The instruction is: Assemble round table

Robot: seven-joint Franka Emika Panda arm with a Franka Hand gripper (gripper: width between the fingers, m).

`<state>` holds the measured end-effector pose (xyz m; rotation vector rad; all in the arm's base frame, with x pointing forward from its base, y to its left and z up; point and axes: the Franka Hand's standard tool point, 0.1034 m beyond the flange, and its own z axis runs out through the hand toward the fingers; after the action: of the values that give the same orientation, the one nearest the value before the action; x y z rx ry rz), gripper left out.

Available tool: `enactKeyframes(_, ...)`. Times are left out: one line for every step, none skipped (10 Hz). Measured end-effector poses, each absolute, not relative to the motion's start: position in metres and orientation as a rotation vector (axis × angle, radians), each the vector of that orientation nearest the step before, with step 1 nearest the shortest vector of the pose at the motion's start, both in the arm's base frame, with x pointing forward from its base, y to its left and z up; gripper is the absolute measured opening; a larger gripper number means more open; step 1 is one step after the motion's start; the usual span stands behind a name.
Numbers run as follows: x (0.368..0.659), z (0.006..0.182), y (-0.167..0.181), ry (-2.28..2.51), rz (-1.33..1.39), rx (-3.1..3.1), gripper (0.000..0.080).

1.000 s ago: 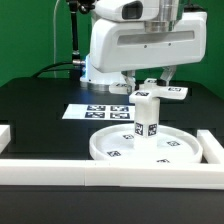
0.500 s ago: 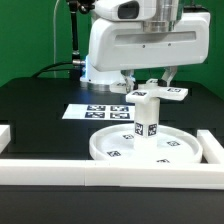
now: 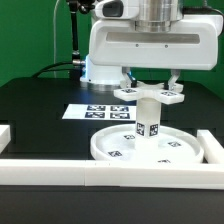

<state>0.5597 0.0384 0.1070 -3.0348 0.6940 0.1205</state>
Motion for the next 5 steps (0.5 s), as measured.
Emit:
enactKeyframes(0.5603,0.1069,0.0378,0.848,0.126,-2.983,0.0445)
enactKeyframes(0.5606,0.1066,0.0375,1.017,0.136,-2.913,0.0445)
enactKeyframes(0.5607,0.1064,0.0371,1.139,0.141,-2.866,0.0445)
enactKeyframes(0.5613,0.1062,0.0375,1.252,0.142,-2.813,0.0445)
enactKeyframes(0.5629,0.1062,0.0374,1.415,0.131,-2.729,0.0445)
